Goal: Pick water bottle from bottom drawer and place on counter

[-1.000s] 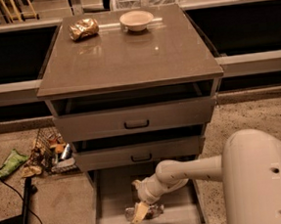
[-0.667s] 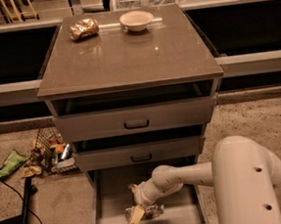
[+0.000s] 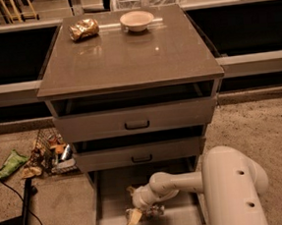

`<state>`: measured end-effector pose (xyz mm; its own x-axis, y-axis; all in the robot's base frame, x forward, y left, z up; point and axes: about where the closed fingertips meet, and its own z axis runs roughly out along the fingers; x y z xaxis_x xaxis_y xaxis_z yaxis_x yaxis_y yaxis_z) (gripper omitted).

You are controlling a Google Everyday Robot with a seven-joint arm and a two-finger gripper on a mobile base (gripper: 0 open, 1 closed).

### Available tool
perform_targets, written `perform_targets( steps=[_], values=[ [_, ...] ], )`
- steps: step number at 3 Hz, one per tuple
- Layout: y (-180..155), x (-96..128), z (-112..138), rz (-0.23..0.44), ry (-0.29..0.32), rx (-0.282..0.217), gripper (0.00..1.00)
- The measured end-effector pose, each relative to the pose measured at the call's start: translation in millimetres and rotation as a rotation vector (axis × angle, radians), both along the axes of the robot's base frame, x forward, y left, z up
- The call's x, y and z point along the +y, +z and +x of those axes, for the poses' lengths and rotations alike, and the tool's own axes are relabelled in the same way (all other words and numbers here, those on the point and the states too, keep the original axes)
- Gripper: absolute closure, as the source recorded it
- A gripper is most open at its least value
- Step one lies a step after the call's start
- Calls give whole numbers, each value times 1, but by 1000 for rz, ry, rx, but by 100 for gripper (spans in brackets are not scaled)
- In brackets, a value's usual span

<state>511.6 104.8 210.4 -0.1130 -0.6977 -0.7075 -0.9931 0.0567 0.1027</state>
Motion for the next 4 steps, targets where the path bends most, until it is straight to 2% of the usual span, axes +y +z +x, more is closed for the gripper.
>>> perform_targets(
  steps=[1, 3, 4],
  values=[
    [-24, 1, 2, -16, 42, -24, 0],
    [-70, -14, -11, -74, 133, -10, 3],
    [-80, -22, -13, -89, 140, -7, 25]
  ],
)
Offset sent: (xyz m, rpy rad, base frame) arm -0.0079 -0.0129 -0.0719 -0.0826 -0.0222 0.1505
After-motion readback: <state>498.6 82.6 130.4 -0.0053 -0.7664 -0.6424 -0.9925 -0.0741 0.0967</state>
